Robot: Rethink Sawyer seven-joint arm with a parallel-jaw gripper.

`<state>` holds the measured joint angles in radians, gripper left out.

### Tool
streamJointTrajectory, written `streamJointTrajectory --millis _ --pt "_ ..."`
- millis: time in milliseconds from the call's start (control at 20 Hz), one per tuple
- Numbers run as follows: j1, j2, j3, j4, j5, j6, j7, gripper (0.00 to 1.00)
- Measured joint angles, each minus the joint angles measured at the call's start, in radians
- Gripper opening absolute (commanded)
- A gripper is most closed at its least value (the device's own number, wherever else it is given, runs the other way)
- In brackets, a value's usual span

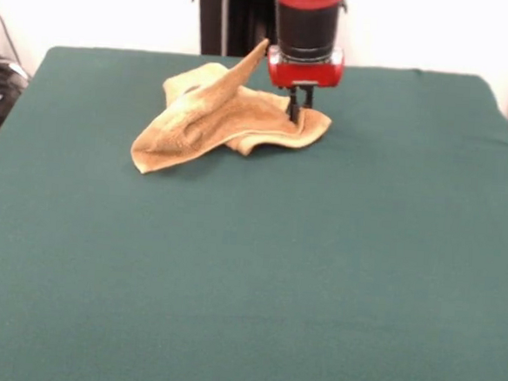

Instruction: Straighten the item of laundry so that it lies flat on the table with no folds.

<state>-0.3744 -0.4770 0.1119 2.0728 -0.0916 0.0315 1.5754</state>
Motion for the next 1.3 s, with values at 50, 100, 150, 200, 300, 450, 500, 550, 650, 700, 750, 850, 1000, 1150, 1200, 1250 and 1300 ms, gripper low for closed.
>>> streamJointTrajectory --millis 50,100,150,200,300,450,500,550,650,700,750,850,1000,1150,1200,1250,1300 --pt "-0.008 0.000 0.006 -0.001 0.000 0.010 0.000 0.00" --pt "-0.026 -0.003 0.017 -0.007 0.000 0.054 0.000 0.00" --pt "-0.021 -0.005 0.015 -0.012 0.001 0.067 0.000 0.00" --pt "-0.001 -0.008 0.003 -0.020 0.003 0.078 0.000 0.00" --pt "0.044 -0.015 -0.025 -0.034 0.007 0.092 0.000 0.00" --pt "0.156 -0.027 -0.105 -0.054 0.018 0.095 0.000 0.00" --pt "0.220 -0.028 -0.152 -0.064 0.030 0.095 0.000 0.00" --pt "0.284 -0.029 -0.198 -0.075 0.041 0.095 0.000 0.00" --pt "0.399 -0.030 -0.282 -0.091 0.065 0.096 0.000 0.00" --pt "0.437 -0.032 -0.307 -0.095 0.076 0.095 0.000 0.00" --pt "0.492 -0.037 -0.339 -0.097 0.094 0.095 0.000 0.00" --pt "0.544 -0.049 -0.363 -0.097 0.118 0.096 0.000 0.00" --pt "0.586 -0.069 -0.380 -0.097 0.149 0.096 0.000 0.00" --pt "0.597 -0.087 -0.389 -0.097 0.178 0.096 0.000 0.00" --pt "0.589 -0.095 -0.386 -0.096 0.186 0.096 0.000 0.00" --pt "0.581 -0.103 -0.384 -0.095 0.193 0.096 0.000 0.00" --pt "0.559 -0.111 -0.371 -0.092 0.197 0.095 0.000 0.00"
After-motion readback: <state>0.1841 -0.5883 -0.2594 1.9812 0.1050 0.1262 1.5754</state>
